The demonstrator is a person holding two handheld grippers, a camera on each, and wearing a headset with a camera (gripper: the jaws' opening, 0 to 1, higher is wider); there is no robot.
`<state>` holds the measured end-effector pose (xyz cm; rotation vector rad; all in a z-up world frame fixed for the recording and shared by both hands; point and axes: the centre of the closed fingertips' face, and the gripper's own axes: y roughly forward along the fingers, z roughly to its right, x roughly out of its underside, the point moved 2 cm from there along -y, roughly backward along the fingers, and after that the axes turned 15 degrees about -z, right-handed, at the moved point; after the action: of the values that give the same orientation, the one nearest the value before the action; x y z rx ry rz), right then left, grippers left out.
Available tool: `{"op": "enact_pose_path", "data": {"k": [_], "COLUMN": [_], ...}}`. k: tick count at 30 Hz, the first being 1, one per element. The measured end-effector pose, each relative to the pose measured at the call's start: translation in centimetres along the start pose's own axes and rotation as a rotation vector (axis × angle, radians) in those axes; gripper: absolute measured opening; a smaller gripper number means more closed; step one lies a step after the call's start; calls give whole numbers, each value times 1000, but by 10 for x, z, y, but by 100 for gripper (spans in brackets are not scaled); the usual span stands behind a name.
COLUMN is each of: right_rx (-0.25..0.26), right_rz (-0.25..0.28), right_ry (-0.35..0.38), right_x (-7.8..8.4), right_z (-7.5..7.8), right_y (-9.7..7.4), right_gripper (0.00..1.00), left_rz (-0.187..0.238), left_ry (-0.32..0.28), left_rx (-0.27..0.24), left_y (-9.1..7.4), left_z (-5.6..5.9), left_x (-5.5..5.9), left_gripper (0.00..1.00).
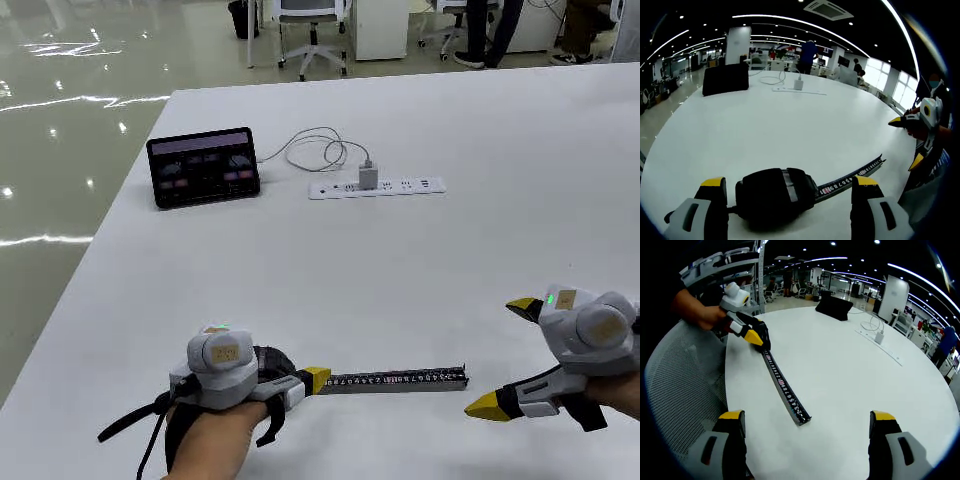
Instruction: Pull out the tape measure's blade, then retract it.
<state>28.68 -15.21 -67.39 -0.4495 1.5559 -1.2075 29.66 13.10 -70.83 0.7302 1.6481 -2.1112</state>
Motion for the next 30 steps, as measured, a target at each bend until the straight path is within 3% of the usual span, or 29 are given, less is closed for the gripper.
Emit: {"op": "enact_pose_path", "data": {"k": [1, 3, 6, 9, 12, 16, 21, 30], "right_rx": [-12, -21, -63, -90, -130, -151, -189, -240], "right_rz": [-14, -27, -47, -84, -122, -156, -206, -296], "right_ry": [-20, -41, -65, -118, -163, -244, -304, -401], "right_x": [0, -1, -2, -1, 1, 0, 2, 11], "right_z": [-2, -3, -5, -7, -10, -12, -10, -10], "right_y": [2, 5, 12, 20, 27, 32, 41, 54], "right_gripper": [99, 98, 96, 93, 88, 79, 68, 46], "left_rz": [31, 19, 58, 69, 64, 66, 58, 51], "left_ry": [-13, -1, 13, 39, 24, 48, 33, 39], "left_rx": [18, 0, -24, -44, -30, -32, -5, -7], "left_y": [2, 6, 5, 6, 7, 7, 7, 8], "left_z": [-1, -7, -15, -18, -16, -10, -4, -4], "left_x": [-1, 4, 1, -1, 0, -2, -3, -4], "left_gripper": [100, 100, 100, 100, 100, 100, 100, 99]}}
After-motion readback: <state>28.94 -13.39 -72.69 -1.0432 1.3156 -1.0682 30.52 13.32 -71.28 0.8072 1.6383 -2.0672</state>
